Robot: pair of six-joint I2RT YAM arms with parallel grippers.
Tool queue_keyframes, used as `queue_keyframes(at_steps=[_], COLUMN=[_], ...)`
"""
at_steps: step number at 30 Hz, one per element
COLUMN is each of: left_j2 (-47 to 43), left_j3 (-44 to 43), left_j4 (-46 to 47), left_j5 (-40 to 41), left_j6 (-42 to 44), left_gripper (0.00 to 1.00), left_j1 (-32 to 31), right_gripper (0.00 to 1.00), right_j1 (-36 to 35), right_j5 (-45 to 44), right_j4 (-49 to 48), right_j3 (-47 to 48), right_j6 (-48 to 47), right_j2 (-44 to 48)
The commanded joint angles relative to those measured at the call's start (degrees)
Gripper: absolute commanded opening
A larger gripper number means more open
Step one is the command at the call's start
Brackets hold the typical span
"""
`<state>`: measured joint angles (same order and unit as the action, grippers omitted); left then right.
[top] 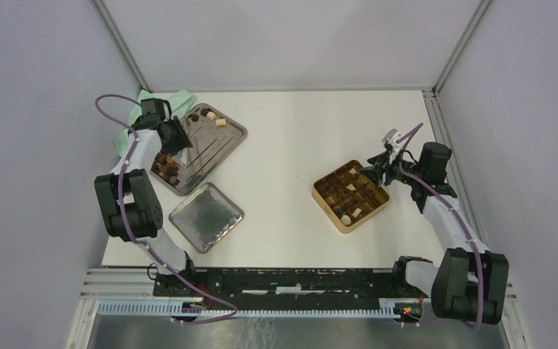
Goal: Pack the chocolate
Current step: Pick up the fake chocolate from the plate.
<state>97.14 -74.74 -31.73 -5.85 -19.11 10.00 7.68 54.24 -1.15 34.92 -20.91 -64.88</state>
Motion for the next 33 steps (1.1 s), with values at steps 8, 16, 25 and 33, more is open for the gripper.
queue_keyframes(at_steps=[8,16,25,33], left_j2=[4.15,4.64,7.83,8.66], left_j3=[-5.01,-5.35,-7.95,-9.00], left_j4=[-1.90,-2.59,-4.52,-6.31], left_j5=[3.33,3.66,4.94,7.47], left_j6=[4.05,4.59,5.11,6.05], left_gripper=[0.47,0.47,0.44,0.19], left_j1=[0.04,0.03,0.05,-0.37], right_gripper=[0.52,0.52,0.52,0.52], right_j1=[0.23,0.23,0.23,0.22], right_j5=[2.01,2.10,2.04,2.10], right_j4=[-0.35,-0.36,-0.39,-0.35], right_j3=[2.51,2.48,2.53,2.53], right_j6=[-0.63,-0.62,-0.59,-0.63], right_j2=[-0.44,-0.51,-0.44,-0.45])
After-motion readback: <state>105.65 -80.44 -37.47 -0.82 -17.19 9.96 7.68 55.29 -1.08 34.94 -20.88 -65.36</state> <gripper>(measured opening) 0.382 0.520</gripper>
